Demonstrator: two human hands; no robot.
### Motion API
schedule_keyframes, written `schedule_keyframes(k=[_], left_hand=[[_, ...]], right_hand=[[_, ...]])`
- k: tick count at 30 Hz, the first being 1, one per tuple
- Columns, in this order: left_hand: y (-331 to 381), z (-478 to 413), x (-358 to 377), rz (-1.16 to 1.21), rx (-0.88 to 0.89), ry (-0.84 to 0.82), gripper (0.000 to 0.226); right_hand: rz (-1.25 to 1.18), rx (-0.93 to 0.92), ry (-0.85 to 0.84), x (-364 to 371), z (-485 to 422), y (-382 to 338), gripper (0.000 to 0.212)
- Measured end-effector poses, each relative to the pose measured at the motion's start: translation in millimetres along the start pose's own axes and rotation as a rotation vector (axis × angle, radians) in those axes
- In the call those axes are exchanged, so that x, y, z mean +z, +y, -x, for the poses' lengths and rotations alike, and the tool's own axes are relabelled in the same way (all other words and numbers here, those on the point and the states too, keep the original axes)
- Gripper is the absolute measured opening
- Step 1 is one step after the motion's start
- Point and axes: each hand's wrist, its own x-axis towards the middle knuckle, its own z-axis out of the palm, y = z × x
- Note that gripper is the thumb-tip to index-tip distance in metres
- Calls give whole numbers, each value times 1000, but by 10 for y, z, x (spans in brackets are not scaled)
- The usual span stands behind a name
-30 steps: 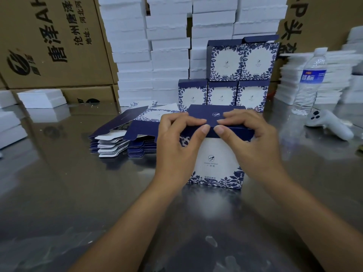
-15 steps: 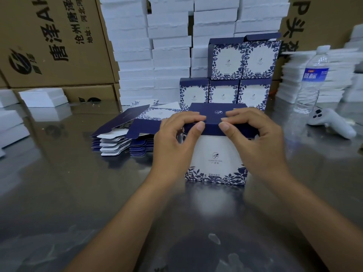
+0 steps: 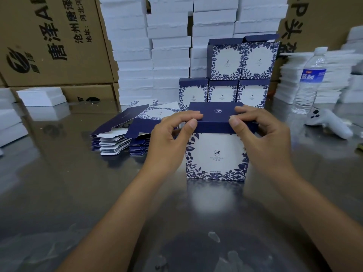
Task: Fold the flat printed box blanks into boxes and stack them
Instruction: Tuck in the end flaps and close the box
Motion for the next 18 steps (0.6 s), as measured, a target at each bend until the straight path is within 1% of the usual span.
schedule_keyframes(k=[2,6,10,18], left_hand=[[-7,0,-19,14,1,-23,23],[-11,-12,-39,21,10,-42,26],[-22,-11,-56,40,23,-55,26],[-44,-6,-40,69,24,-32,28]], right_hand=[[-20,7,5,-20,-10,48,5],[-119,64,51,-30,-21,179,12],[-107,69,53,-26,-28,250,20],[-115,79,48,-26,-32,233,17]])
